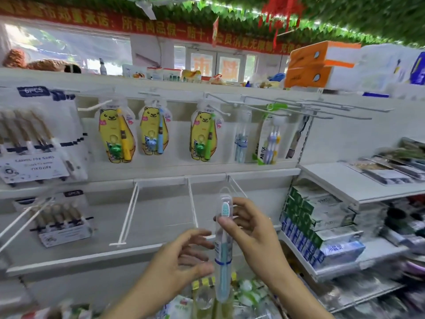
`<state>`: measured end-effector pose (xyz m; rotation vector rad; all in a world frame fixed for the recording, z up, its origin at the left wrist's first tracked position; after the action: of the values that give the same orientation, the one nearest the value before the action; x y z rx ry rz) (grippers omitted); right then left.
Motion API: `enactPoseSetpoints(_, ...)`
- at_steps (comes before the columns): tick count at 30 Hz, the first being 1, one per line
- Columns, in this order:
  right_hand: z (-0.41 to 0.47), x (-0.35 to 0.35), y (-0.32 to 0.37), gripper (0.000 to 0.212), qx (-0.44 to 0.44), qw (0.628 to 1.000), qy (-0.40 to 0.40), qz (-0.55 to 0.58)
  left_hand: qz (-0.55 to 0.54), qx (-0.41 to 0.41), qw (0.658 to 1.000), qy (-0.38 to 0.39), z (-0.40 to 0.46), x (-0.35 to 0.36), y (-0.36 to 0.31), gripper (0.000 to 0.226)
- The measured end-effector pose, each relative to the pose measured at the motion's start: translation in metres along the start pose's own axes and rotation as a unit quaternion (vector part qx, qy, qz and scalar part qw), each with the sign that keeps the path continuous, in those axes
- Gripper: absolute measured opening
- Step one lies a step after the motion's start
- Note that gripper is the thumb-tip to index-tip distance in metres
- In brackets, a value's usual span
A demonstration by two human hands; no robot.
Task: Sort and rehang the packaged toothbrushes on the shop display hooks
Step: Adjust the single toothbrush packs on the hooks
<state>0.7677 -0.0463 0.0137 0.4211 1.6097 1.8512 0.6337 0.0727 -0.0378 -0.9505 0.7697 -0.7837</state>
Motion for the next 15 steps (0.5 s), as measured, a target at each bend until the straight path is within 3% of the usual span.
enactPoseSetpoints(3,0.012,-0.027,-0.001,0.022,-0.025,1.0,0.005,0.01,-0.006,-0.044,0.999,-0.004,0.011,0.038,0.009,0.072)
enactPoseSetpoints(7,0.025,-0.051,-0.002,0.025,-0.037,0.999,0.029,0.011,0.003,-0.038,0.999,-0.027,0.028,0.071,0.005,0.051)
enactPoseSetpoints(15,0.04,-0.087,0.0,0.027,-0.035,0.997,0.065,0.038,0.0,-0.035,0.996,-0.088,0.049,0.102,-0.006,0.045)
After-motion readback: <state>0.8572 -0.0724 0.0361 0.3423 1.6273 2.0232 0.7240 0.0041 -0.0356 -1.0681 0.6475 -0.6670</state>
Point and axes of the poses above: each hand's wrist, its own z-axis towards the middle knuckle, its own x-axis out of the palm, y = z × x, the point moved 4 cm from there along z, towards the middle knuckle, and after that the axes turned 13 degrees about x, right-handed, at the moved point
